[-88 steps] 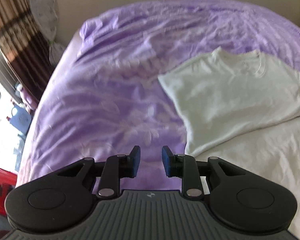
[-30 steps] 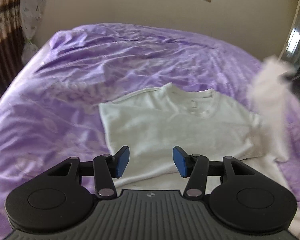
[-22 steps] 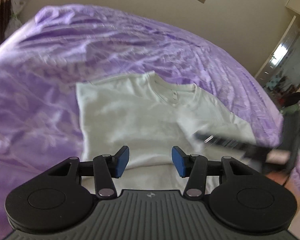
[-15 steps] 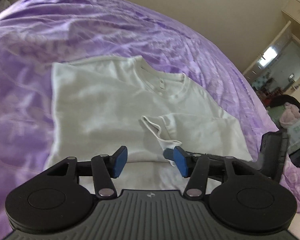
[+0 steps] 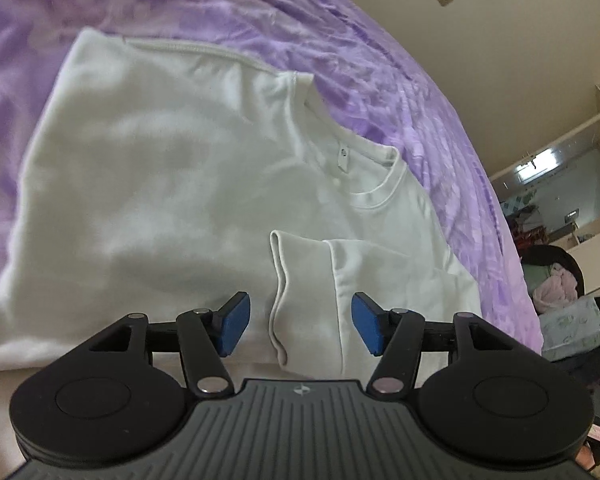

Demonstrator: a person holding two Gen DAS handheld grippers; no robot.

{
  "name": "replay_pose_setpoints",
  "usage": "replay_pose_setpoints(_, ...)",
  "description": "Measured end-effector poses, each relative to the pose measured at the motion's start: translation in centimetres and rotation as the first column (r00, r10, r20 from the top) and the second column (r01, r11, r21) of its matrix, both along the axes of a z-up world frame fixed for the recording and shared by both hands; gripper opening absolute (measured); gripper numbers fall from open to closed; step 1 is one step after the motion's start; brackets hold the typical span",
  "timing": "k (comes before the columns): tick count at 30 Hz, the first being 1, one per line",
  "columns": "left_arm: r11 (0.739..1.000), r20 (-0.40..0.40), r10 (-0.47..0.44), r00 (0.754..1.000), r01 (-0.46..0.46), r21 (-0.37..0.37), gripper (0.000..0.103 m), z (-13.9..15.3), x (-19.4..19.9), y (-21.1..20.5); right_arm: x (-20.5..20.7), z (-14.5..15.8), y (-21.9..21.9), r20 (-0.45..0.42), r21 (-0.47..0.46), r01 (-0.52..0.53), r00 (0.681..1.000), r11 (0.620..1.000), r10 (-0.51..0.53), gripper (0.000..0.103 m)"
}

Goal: Fold small clothes

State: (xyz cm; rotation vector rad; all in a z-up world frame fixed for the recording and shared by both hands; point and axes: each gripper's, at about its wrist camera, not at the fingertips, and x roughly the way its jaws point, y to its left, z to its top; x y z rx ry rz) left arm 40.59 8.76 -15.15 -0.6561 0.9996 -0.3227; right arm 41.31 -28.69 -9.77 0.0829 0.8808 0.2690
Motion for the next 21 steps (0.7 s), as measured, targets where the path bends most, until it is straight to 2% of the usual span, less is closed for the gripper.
replay_pose_setpoints(2,1.000,0.009,-0.004,1.000,0.004,0.029,0.052,-0.5,0.6,-0.8,-0.4,0.1,-2.9,-0.003,-0.023,0.056,0.998,0.998,-0.057,0.049)
replay_pose_setpoints(4,0.993,0.025,-0.022,0.999,0.018,0.117,0.030,-0.6,1.1,-2.2,-0.9,0.0,-5.5,-0.008,-0.033,0.097,0.995,0.995,-0.098,0.049)
replay_pose_setpoints(5,0.988,0.034,-0.037,0.999,0.032,0.152,0.023,-0.7,1.2,-2.9,-1.2,0.0,-6.8,-0.011,-0.037,0.114,0.993,0.993,-0.115,0.049)
replay_pose_setpoints(6,0.980,0.045,-0.047,0.998,0.038,0.194,0.007,-0.6,1.2,-3.5,-1.6,-0.1,-7.9,-0.016,-0.041,0.129,0.991,0.991,-0.130,0.049)
replay_pose_setpoints(8,0.975,0.089,-0.058,0.994,0.037,0.218,0.004,0.3,0.7,-4.2,-2.0,-0.5,-9.5,-0.030,-0.043,0.140,0.990,0.989,-0.141,0.049)
replay_pose_setpoints(10,0.976,0.156,-0.073,0.985,0.038,0.214,0.003,2.5,-0.2,-4.6,-2.8,-0.8,-10.7,-0.029,-0.068,0.146,0.989,0.987,-0.148,0.049)
replay_pose_setpoints(12,0.978,0.215,-0.102,0.971,0.058,0.199,0.003,5.5,-0.7,-5.2,-3.6,-1.2,-11.1,-0.021,-0.135,0.148,0.988,0.980,-0.152,0.049)
replay_pose_setpoints(14,0.972,0.267,-0.137,0.954,0.078,0.221,0.003,8.8,-1.1,-6.3,-4.0,-1.9,-10.9,-0.033,-0.169,0.127,0.990,0.977,-0.134,0.050)
replay_pose_setpoints(17,0.973,0.323,-0.161,0.932,0.094,0.213,0.003,13.9,-1.0,-8.3,-4.3,-2.8,-10.4,-0.054,-0.173,0.116,0.990,0.978,-0.127,0.067)
replay_pose_setpoints(21,0.966,0.396,-0.201,0.896,0.114,0.232,0.003,19.8,-0.6,-11.5,-3.4,-3.5,-10.1,-0.061,-0.113,0.166,0.983,0.980,-0.174,0.067)
